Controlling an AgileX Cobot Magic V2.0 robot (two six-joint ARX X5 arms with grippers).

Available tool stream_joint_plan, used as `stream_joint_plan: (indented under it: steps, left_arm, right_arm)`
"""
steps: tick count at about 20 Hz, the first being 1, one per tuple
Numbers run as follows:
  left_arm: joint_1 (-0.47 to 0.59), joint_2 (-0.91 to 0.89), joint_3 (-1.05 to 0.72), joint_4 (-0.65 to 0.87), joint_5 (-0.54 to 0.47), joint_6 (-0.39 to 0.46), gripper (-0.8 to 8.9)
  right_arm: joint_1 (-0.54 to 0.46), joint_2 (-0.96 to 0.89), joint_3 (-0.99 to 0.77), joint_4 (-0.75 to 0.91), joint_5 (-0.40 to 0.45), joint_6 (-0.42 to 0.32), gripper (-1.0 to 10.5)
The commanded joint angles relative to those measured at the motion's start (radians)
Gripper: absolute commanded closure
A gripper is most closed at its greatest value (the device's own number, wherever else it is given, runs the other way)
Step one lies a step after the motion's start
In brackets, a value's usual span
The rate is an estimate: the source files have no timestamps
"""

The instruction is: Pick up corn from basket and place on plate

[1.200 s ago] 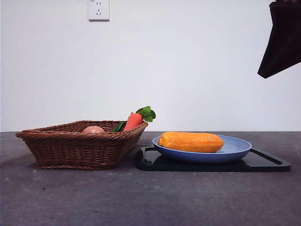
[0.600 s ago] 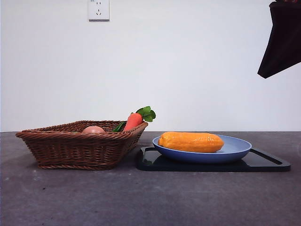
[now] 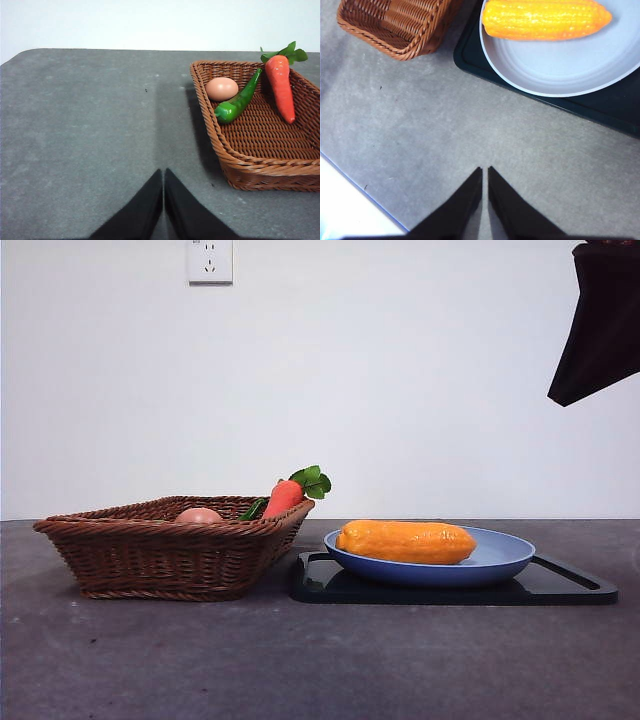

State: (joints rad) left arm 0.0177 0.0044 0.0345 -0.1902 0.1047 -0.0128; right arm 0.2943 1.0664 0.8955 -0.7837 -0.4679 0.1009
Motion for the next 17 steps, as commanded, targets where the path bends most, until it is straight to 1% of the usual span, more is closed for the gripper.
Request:
stream_joint_plan:
  steps: [1, 11, 12, 14, 15, 16, 17]
  left_arm:
    - [0.003, 0.0, -0.01, -0.049, 0.004, -0.004, 8.07]
    - [0.003, 0.0, -0.01, -0.049, 0.004, -0.004, 8.07]
    - [0.003, 0.0, -0.01, -0.049, 0.004, -0.004, 8.07]
    - [0.003, 0.0, -0.01, -0.049, 0.004, -0.004, 8.07]
    - [0.003, 0.0, -0.01, -0.049, 0.004, -0.004, 8.07]
    - [0.003, 0.0, -0.01, -0.049, 0.004, -0.004, 8.07]
    - [0.003, 0.0, -0.01, -0.049, 0.004, -0.004, 8.07]
  right_arm:
    - [0.005, 0.01, 0.008, 0.006, 0.0, -0.004, 9.4]
    - [0.005, 0.01, 0.008, 0.006, 0.0, -0.004, 9.4]
    - [0.002, 0.003, 0.008, 0.009, 0.0, -0.022, 9.4]
    - [-0.035, -0.045, 0.008, 0.045, 0.055, -0.093, 9.4]
    - [-0.055, -0.073, 0.006, 0.078, 0.086, -0.114, 9.4]
    - [-0.078, -0.112, -0.003, 0.139, 0.116, -0.125, 9.4]
    - [-0.103, -0.158, -0.023, 0.208, 0.124, -0.136, 9.4]
